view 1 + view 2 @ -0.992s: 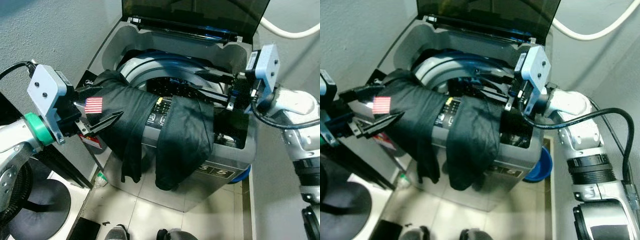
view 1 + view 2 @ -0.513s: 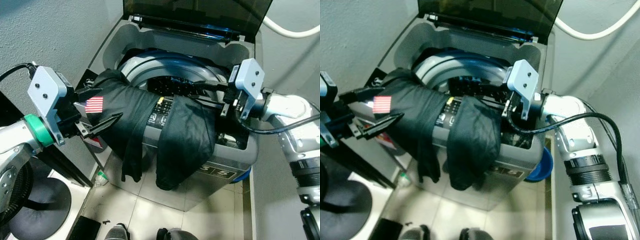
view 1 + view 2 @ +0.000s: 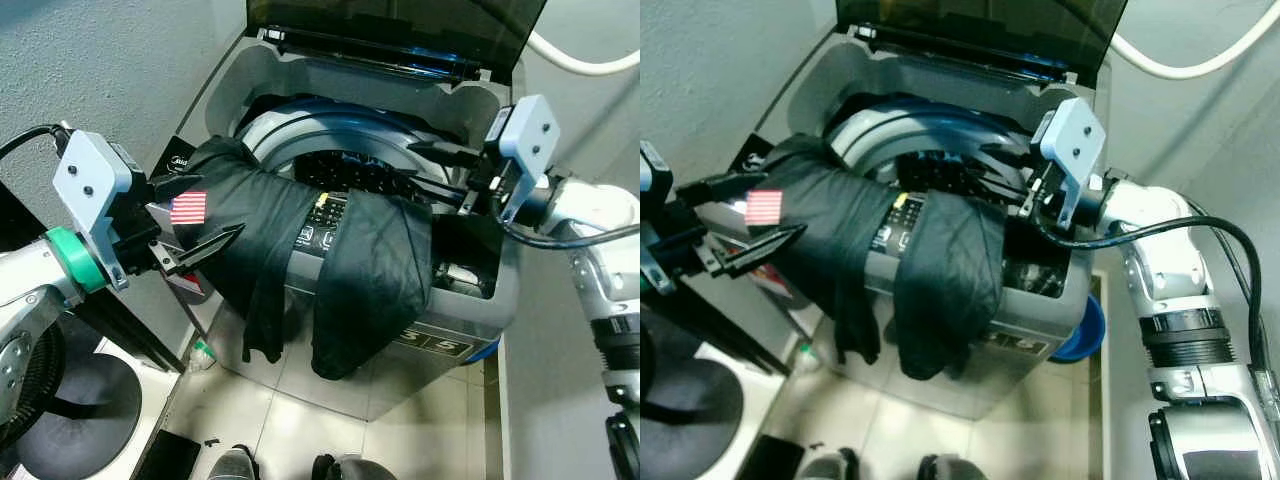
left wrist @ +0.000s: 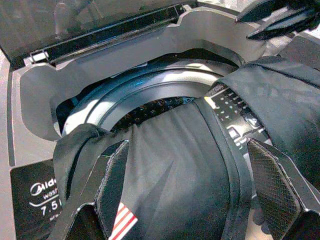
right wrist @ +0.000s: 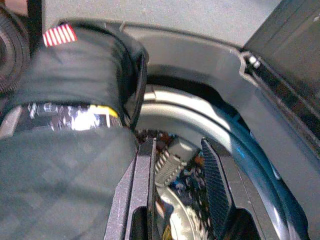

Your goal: Clothes washing

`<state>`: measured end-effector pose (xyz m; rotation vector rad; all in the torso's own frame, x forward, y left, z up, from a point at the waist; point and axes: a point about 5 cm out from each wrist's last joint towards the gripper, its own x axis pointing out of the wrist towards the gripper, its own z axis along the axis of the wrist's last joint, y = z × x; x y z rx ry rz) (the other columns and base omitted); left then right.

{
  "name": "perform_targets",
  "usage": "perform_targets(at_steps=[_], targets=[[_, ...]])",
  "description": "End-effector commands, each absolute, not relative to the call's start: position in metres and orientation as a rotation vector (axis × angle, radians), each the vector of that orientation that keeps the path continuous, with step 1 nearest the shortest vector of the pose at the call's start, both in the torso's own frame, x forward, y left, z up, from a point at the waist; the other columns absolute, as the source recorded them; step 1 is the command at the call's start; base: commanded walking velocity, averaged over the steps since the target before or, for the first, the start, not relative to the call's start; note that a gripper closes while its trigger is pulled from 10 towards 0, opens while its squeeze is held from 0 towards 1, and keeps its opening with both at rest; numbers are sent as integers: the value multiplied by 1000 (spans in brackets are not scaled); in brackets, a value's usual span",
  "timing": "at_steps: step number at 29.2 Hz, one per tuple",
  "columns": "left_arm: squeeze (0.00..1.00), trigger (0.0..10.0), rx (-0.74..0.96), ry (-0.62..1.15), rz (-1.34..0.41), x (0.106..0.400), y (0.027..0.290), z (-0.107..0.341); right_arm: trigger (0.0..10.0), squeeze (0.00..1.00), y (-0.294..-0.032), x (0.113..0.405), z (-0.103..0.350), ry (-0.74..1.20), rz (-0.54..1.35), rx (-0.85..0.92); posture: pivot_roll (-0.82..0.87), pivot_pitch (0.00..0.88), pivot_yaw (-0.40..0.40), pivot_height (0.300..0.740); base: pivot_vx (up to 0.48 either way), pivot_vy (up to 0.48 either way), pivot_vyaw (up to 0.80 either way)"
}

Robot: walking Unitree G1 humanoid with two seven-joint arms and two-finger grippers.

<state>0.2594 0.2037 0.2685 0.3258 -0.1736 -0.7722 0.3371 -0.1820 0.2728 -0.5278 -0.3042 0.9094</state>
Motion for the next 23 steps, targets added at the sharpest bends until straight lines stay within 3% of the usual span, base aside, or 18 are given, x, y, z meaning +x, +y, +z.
perform_targets(at_steps=[1, 4, 13, 14, 15, 16, 17, 23], targets=[[0, 10000, 342, -169, -781, 259, 204, 271, 10000, 0, -180, 334, 266, -273, 944, -568, 159, 98, 33, 740, 0, 0, 0], [0, 10000, 344, -167, -782, 259, 205, 271, 10000, 0, -177, 328, 261, -244, 1003, -585, 154, 98, 37, 740, 0, 0, 0], [0, 10000, 343, -166, -796, 263, 202, 270, 10000, 0, -131, 305, 261, -304, 1255, -541, 145, 83, 45, 740, 0, 0, 0], [0, 10000, 343, -167, -799, 263, 201, 270, 10000, 180, -125, 305, 260, -310, 1267, -544, 147, 78, 46, 740, 0, 0, 0], [0, 10000, 345, -170, -800, 264, 201, 270, 10000, 863, -119, 306, 258, -311, 1273, -549, 150, 72, 45, 740, 0, 0, 0], [0, 10000, 345, -170, -800, 264, 201, 270, 10000, 863, -119, 306, 258, -311, 1273, -549, 150, 72, 45, 740, 0, 0, 0], [0, 10000, 346, -172, -801, 264, 201, 271, 10000, 1000, -114, 308, 255, -307, 1276, -554, 151, 70, 44, 740, 0, 0, 0], [0, 10000, 350, -176, -799, 264, 202, 272, 10000, 1000, -110, 313, 243, -264, 1263, -615, 157, 60, 41, 740, 0, 0, 0]])
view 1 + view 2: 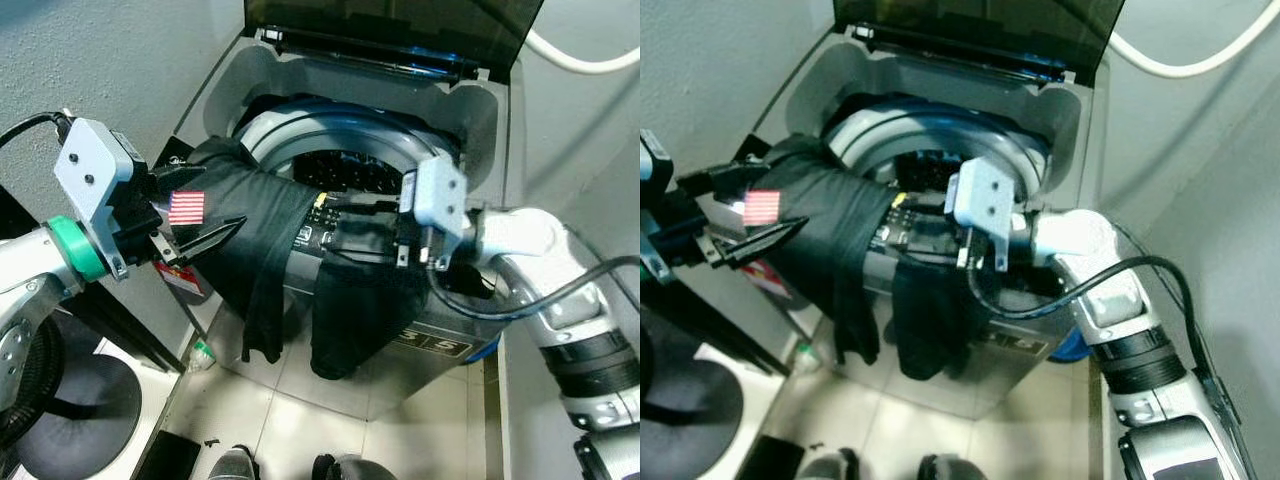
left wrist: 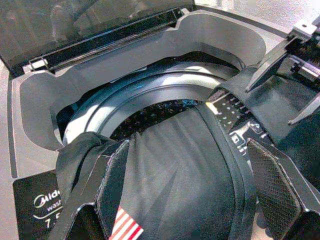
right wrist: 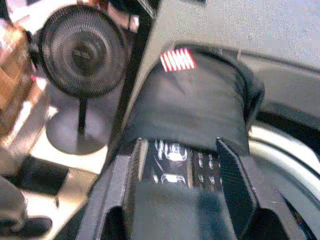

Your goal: Clothes washing

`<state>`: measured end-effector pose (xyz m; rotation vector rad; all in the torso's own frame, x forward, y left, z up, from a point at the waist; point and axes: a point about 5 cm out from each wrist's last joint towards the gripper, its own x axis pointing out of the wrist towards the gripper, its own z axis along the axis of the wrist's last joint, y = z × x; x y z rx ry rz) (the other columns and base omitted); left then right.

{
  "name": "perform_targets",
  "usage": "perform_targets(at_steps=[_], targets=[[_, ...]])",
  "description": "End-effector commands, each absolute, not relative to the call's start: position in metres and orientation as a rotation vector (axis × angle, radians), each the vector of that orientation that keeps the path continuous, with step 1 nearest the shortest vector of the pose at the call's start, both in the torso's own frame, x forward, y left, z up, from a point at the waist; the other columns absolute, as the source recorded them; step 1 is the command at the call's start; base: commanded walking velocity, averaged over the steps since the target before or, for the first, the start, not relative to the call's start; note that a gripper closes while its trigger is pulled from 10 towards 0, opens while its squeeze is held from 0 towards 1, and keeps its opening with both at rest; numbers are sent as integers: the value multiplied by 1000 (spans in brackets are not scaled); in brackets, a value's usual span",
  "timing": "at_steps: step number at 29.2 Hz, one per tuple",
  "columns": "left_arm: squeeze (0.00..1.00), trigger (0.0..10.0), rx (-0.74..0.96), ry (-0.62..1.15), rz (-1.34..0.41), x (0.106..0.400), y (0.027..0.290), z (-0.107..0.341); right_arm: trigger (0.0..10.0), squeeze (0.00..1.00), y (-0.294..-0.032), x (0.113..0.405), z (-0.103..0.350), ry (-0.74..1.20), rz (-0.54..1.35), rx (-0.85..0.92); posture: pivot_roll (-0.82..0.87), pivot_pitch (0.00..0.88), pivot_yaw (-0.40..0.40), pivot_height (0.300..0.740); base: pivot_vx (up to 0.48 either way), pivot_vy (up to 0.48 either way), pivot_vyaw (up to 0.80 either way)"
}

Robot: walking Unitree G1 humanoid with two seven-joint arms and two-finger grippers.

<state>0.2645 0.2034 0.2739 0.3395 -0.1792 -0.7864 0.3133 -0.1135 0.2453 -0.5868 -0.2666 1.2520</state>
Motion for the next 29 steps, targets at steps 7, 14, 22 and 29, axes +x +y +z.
perform_targets(at_steps=[7, 14, 22, 29], targets=[[0, 10000, 349, -181, -794, 264, 202, 271, 10000, 0, -126, 321, 221, -115, 1219, -806, 154, 50, 34, 740, 0, 0, 0], [0, 10000, 348, -181, -792, 264, 203, 271, 10000, 0, -138, 318, 224, -86, 1206, -843, 149, 48, 33, 740, 0, 0, 0], [0, 10000, 344, -175, -802, 265, 203, 270, 10000, 0, -158, 318, 219, -16, 1156, -860, 140, 67, 43, 740, 0, 0, 0], [0, 10000, 344, -171, -800, 264, 203, 269, 0, 0, -145, 317, 204, -4, 1215, -800, 149, 76, 40, 740, 0, 0, 0]])
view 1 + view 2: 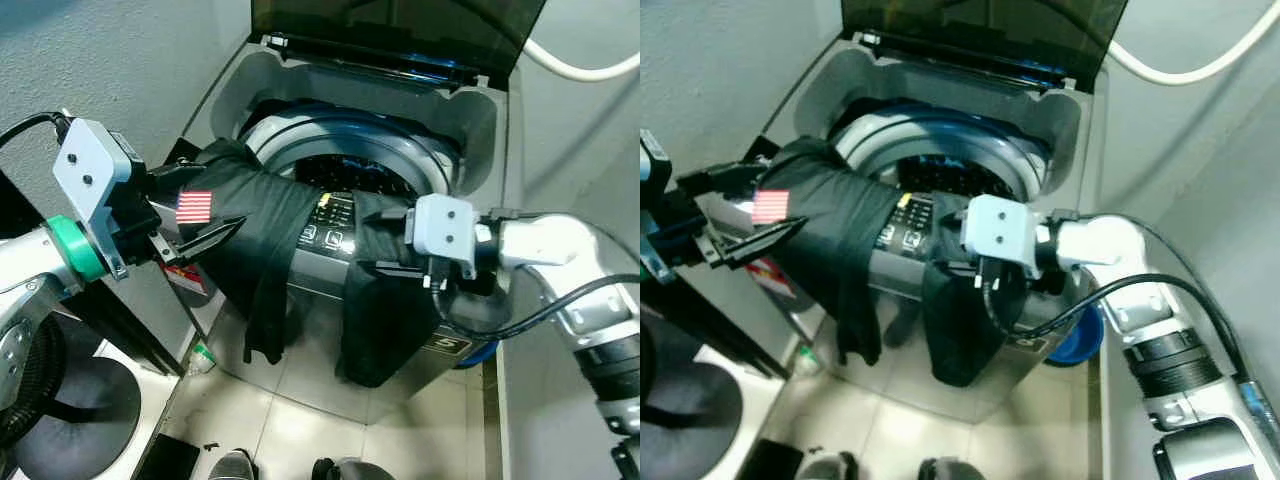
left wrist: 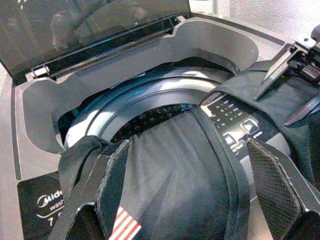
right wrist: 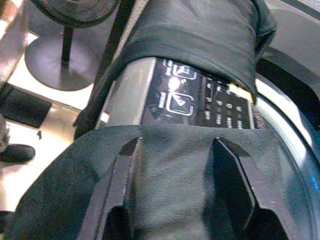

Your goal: Clothes washing

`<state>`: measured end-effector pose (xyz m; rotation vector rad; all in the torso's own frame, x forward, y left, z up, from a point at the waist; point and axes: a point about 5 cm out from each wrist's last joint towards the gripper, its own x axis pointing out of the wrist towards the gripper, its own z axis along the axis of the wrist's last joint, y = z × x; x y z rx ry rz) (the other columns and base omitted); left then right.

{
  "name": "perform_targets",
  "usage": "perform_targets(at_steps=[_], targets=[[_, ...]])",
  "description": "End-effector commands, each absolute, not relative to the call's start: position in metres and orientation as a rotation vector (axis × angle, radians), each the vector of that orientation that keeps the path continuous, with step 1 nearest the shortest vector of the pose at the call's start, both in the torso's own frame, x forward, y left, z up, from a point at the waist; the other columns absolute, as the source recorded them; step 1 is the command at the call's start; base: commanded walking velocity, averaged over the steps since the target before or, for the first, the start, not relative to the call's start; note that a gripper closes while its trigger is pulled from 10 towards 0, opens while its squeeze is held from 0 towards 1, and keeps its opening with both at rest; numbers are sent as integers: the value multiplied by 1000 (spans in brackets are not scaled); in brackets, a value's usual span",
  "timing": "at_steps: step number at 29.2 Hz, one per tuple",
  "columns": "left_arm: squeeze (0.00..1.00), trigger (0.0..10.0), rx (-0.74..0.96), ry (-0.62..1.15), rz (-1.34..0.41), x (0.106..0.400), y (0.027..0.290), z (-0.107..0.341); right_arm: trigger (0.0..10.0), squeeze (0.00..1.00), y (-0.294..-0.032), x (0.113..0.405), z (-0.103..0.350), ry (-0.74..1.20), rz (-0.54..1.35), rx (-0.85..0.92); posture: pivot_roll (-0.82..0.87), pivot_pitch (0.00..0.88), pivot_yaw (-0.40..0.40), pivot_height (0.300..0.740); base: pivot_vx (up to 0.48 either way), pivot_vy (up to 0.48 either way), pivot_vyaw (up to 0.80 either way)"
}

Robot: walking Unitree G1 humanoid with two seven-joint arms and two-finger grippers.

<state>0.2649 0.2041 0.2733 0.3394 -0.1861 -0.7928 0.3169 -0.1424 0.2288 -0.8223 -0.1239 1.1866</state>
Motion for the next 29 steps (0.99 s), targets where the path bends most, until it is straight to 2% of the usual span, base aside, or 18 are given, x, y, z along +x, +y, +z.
perform_targets(at_steps=[1, 20, 27, 29], targets=[[0, 10000, 345, -170, -799, 264, 204, 269, 0, 0, -144, 316, 203, -2, 1222, -796, 149, 76, 40, 740, 0, 0, 0], [0, 10000, 339, -178, -793, 263, 202, 269, 0, 0, -140, 320, 211, -59, 1211, -743, 139, 86, 22, 740, 0, 0, 0], [0, 10000, 331, -185, -789, 261, 200, 269, 0, 0, -134, 327, 231, -171, 1158, -675, 108, 103, 9, 740, 0, 0, 0], [0, 10000, 324, -186, -788, 261, 200, 267, 0, 0, -128, 337, 252, -285, 1062, -606, 96, 107, 7, 740, 0, 0, 0]])
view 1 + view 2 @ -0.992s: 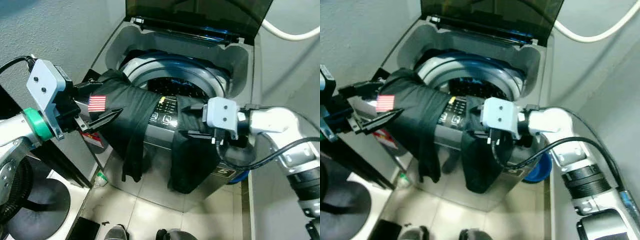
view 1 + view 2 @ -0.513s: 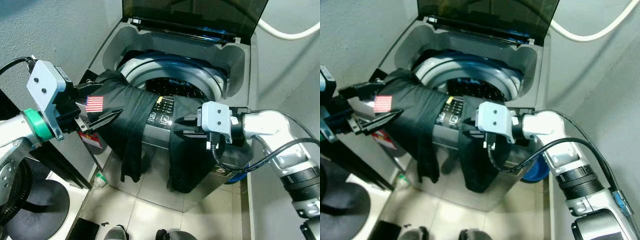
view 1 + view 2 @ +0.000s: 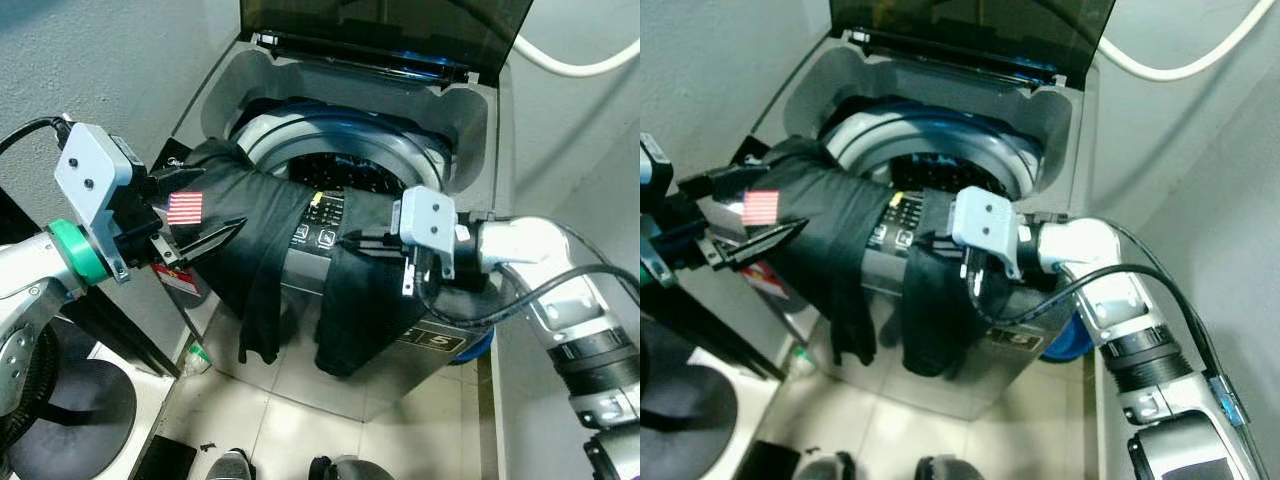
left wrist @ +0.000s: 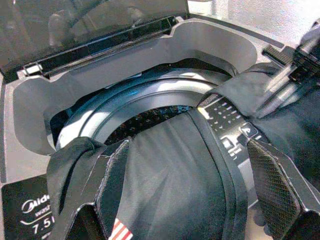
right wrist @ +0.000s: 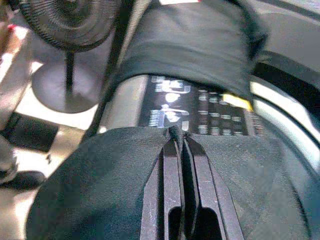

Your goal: Clothes washing

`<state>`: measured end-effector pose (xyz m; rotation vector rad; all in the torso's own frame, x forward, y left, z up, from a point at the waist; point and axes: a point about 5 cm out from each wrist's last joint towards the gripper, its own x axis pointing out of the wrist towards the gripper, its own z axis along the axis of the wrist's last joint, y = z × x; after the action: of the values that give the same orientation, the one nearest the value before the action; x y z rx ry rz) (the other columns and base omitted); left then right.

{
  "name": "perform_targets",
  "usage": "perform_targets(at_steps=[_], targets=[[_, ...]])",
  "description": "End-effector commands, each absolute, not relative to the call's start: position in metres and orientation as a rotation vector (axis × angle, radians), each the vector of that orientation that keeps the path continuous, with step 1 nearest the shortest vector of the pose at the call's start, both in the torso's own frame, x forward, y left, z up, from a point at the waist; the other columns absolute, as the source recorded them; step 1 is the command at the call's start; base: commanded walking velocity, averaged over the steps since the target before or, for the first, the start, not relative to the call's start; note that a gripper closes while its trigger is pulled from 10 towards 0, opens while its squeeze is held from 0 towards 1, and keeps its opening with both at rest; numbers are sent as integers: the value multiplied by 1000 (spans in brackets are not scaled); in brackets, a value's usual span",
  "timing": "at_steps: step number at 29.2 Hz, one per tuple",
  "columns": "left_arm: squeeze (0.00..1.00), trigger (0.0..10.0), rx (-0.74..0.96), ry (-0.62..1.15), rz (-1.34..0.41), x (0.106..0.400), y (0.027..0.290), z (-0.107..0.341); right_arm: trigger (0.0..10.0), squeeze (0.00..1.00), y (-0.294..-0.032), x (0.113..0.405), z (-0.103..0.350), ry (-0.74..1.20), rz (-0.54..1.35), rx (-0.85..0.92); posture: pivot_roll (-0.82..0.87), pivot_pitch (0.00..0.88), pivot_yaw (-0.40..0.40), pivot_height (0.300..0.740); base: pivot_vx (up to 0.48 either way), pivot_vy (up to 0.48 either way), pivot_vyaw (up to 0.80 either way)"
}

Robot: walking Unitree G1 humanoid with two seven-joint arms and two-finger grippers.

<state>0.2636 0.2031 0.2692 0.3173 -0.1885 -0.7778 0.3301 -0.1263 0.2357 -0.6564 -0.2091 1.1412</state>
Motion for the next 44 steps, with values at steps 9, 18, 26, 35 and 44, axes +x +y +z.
perform_targets(at_steps=[9, 18, 26, 35, 44], targets=[[0, 10000, 319, -189, -796, 265, 198, 267, 10000, 0, -111, 375, 326, -579, 586, -364, 88, 95, 14, 740, 0, 0, 0], [0, 10000, 333, -205, -806, 267, 195, 272, 10000, 0, -84, 396, 388, -686, 160, -260, 131, 63, 26, 740, 0, 0, 0], [0, 10000, 333, -211, -782, 262, 197, 271, 10000, 0, -84, 406, 356, -610, 106, -426, 155, 50, 2, 740, 0, 0, 0], [0, 10000, 330, -206, -798, 265, 194, 271, 10000, 1000, -64, 409, 301, -457, 389, -575, 140, 54, 13, 740, 0, 0, 0], [0, 10000, 326, -190, -800, 261, 195, 267, 10000, 0, -93, 395, 324, -503, 580, -371, 130, 73, 14, 740, 0, 0, 0]])
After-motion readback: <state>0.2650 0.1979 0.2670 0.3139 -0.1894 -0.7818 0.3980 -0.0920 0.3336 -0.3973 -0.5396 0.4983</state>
